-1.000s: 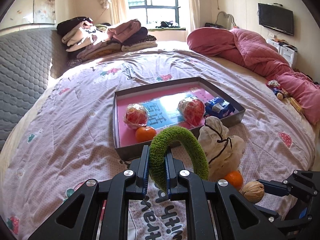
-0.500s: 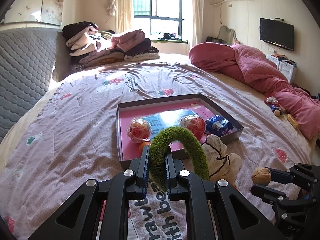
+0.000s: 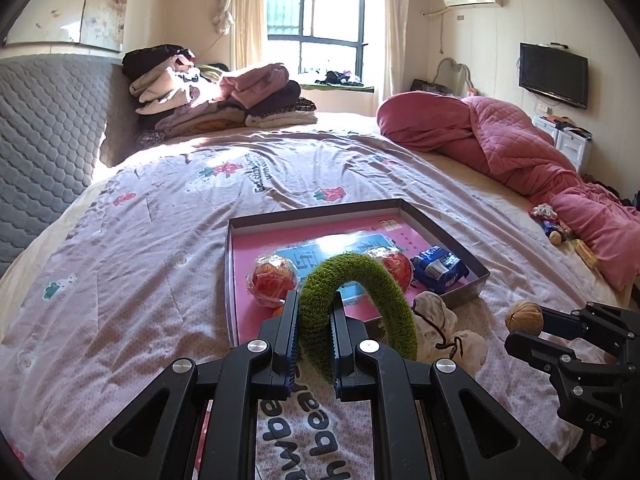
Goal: Organize objects
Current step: 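Lift and carry the green ring and walnut over the tray with both tools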
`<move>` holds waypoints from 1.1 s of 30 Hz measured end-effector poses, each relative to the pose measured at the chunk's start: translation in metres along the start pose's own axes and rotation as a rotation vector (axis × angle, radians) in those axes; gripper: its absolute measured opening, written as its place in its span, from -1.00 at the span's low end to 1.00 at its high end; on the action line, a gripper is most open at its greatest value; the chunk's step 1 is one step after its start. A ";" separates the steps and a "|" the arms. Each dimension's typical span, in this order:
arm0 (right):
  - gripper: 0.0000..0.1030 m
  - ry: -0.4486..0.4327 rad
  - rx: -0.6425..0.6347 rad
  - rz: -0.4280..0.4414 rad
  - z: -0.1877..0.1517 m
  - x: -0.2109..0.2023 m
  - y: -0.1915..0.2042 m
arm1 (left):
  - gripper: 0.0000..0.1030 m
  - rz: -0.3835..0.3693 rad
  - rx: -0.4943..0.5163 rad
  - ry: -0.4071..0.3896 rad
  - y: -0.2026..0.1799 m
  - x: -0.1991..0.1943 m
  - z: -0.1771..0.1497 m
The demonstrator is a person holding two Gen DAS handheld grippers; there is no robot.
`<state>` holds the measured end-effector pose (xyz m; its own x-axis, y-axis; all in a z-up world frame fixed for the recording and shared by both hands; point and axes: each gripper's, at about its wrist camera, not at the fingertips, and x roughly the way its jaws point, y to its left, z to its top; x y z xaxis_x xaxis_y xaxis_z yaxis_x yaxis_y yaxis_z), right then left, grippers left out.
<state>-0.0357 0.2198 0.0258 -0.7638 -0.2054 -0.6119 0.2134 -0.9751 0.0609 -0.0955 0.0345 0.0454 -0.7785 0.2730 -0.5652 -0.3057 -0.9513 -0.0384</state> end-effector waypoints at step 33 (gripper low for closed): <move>-0.33 -0.046 0.025 -0.077 0.046 0.034 -0.040 | -0.74 0.002 -0.023 0.029 0.003 0.063 0.038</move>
<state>-0.0981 0.2484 0.0392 -0.8046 -0.1330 -0.5787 0.1382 -0.9898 0.0353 -0.1660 0.0541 0.0409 -0.7627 0.2673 -0.5889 -0.2913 -0.9550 -0.0562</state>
